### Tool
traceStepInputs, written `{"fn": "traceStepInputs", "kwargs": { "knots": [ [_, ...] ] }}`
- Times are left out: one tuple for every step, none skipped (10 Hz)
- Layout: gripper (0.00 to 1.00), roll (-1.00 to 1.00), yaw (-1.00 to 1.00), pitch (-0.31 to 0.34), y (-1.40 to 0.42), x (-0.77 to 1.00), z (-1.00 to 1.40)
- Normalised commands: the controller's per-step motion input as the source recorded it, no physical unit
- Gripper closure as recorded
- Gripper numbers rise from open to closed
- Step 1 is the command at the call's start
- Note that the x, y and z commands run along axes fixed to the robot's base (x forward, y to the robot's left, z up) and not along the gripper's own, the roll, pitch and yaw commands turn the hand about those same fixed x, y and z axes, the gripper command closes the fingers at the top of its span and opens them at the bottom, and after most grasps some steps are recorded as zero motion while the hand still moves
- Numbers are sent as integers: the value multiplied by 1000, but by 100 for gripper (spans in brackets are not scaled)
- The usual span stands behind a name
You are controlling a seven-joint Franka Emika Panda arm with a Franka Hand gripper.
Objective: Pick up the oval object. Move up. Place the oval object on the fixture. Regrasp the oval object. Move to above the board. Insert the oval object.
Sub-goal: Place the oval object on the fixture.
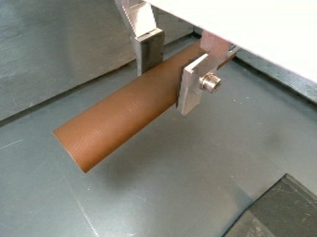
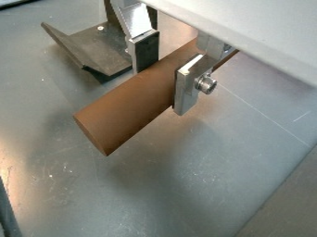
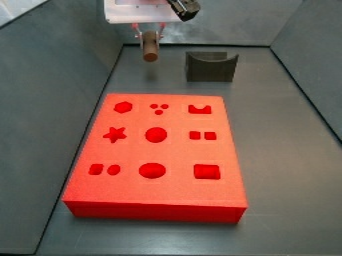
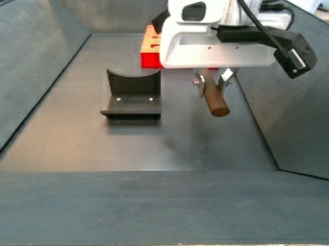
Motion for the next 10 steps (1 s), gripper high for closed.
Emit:
{"fn": "traceStepInputs", "kwargs": {
  "knots": [
    [100,1,0,-6,1,8,1000],
    [100,-4,0,14,-1,-3,1000],
    [100,-5,0,16,-2,-8,1000],
    [100,-6,0,19,-3,-12,1000],
    [100,-7,0,22,-5,-19,1000],
    [100,-8,0,24,-5,-21,1000],
    [100,-10,0,30,-5,-22,931],
    [100,-12,0,38,-5,-18,760],
    [100,-15,0,48,-2,-7,531],
    [100,-17,0,54,-1,1,418]
  ]
}}
